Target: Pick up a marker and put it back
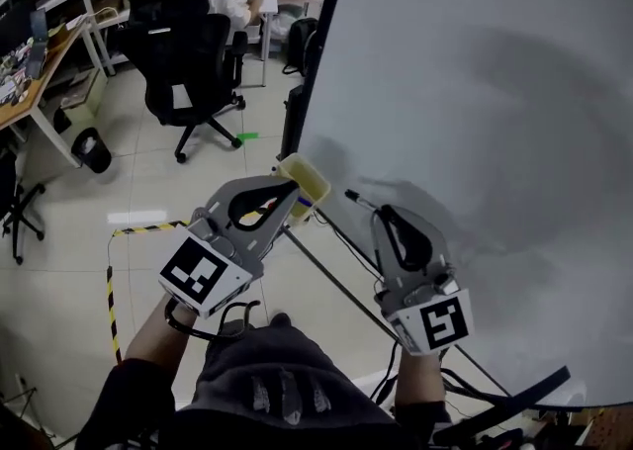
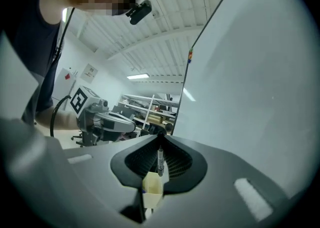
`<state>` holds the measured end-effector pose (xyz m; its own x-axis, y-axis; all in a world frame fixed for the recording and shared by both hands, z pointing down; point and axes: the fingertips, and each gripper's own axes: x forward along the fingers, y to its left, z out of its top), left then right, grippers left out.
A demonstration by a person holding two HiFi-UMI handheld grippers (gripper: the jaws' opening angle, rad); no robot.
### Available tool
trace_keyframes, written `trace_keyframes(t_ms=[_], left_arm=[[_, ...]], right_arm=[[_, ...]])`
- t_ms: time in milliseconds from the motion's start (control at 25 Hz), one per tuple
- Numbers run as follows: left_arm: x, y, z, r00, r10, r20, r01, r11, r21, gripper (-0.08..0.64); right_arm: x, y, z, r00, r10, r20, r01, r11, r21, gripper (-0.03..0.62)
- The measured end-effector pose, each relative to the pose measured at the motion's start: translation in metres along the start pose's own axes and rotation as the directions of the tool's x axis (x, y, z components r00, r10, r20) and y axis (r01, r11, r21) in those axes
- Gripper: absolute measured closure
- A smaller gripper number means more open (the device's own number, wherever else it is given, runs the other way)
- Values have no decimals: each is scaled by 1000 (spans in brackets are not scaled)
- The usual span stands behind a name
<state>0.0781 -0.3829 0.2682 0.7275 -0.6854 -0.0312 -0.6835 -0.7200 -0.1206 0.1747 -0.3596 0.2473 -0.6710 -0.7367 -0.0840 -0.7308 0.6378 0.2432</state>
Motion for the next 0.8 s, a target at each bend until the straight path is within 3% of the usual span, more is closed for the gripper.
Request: trace_keyframes(t_ms=[240, 520, 800], left_arm=[[22, 18, -24, 996, 65, -68, -66, 998, -11, 554], [31, 35, -42, 993, 69, -97, -70, 998, -2, 554], [24, 63, -59, 992, 72, -103, -79, 995, -62, 554]], right_arm=[[30, 1, -23, 995, 104, -8, -104, 995, 13, 554], [65, 0, -55, 989, 127, -70, -125, 992, 35, 554], [96, 9, -111, 969, 121, -213, -127, 992, -14, 554]])
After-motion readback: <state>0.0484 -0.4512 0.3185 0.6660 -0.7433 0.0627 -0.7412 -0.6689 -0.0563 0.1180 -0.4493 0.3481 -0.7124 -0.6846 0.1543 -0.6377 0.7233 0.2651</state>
